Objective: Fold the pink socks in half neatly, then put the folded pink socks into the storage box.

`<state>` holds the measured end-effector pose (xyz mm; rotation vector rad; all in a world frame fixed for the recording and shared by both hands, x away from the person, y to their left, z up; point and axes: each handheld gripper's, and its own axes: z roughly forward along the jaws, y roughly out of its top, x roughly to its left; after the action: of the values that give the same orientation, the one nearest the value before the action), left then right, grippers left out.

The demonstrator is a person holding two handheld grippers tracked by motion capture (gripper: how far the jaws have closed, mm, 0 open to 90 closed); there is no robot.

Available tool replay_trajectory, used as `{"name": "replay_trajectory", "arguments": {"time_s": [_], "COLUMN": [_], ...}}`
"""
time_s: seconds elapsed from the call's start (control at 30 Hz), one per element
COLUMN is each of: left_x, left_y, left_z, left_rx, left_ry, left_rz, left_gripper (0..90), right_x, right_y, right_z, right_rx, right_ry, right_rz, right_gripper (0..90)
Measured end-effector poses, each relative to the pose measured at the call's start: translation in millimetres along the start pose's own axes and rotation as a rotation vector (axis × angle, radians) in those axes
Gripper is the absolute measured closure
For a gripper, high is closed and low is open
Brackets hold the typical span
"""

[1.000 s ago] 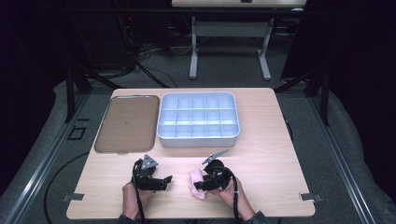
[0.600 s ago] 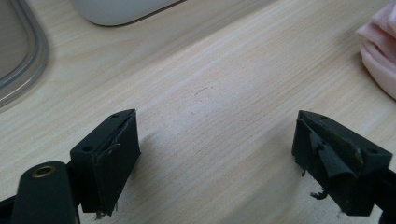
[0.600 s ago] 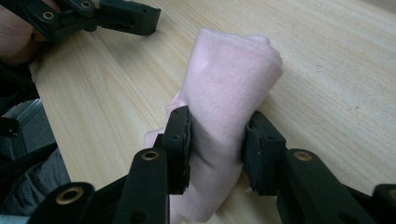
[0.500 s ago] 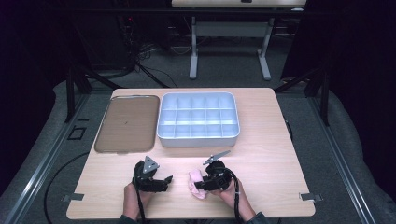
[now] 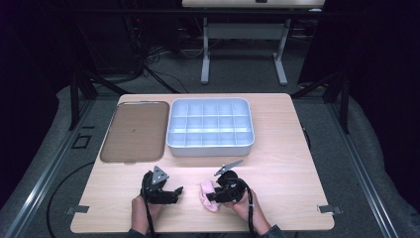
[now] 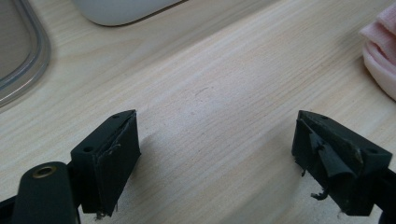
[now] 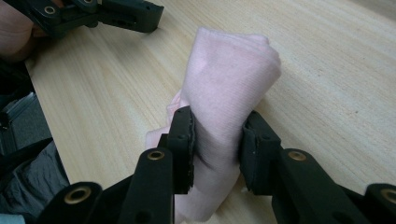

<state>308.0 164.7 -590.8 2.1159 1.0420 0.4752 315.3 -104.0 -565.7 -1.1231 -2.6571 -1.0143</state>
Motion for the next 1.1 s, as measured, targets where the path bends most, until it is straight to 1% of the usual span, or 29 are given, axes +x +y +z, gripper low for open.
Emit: {"name": "replay_trajectory", "arguments": {"time_s": [0.07,0.23,0.27,0.4,0.57,0.63,0.77,0.93,1.0,1.1], "left_x": [-0.1,-0.1,-0.1,-0.3,-0.6,-0.5,0.1,-0.3,-0.1,-0.2], "left_y": [0.0,-0.1,-0.1,-0.1,-0.1,-0.2,0.0,-0.1,-0.1,-0.1], "left_z": [0.0,-0.1,-0.1,-0.1,-0.1,-0.1,0.0,0.1,0.0,0.0], "left_rx": [0.0,0.0,0.0,0.0,0.0,-0.001,0.001,-0.001,0.0,0.0], "left_ry": [0.0,0.0,0.0,0.001,0.001,0.001,-0.001,-0.001,-0.001,-0.001], "left_rz": [-0.001,-0.002,-0.002,-0.003,-0.007,-0.008,-0.005,-0.011,-0.008,-0.009], "left_gripper": [14.9,15.1,15.1,15.1,15.1,15.2,15.2,15.1,15.2,15.1], "right_x": [0.4,-1.6,-1.9,-4.6,-0.9,-0.5,-0.9,3.6,4.0,5.7], "right_y": [-0.6,-1.5,-1.8,-3.0,-4.0,-4.3,-6.5,-6.9,-7.7,-9.3], "right_z": [0.3,0.1,0.7,0.7,0.1,-0.6,-0.4,-1.4,-1.4,-1.9], "right_rx": [-0.008,-0.009,-0.018,-0.023,-0.03,-0.028,-0.048,-0.05,-0.06,-0.072], "right_ry": [-0.003,0.002,0.01,0.024,0.007,0.007,0.009,-0.019,-0.018,-0.024], "right_rz": [0.006,0.007,0.008,0.007,-0.007,-0.014,-0.015,-0.036,-0.026,-0.027], "right_gripper": [67.8,65.8,65.5,65.7,67.6,68.4,69.4,71.0,71.9,72.7]}}
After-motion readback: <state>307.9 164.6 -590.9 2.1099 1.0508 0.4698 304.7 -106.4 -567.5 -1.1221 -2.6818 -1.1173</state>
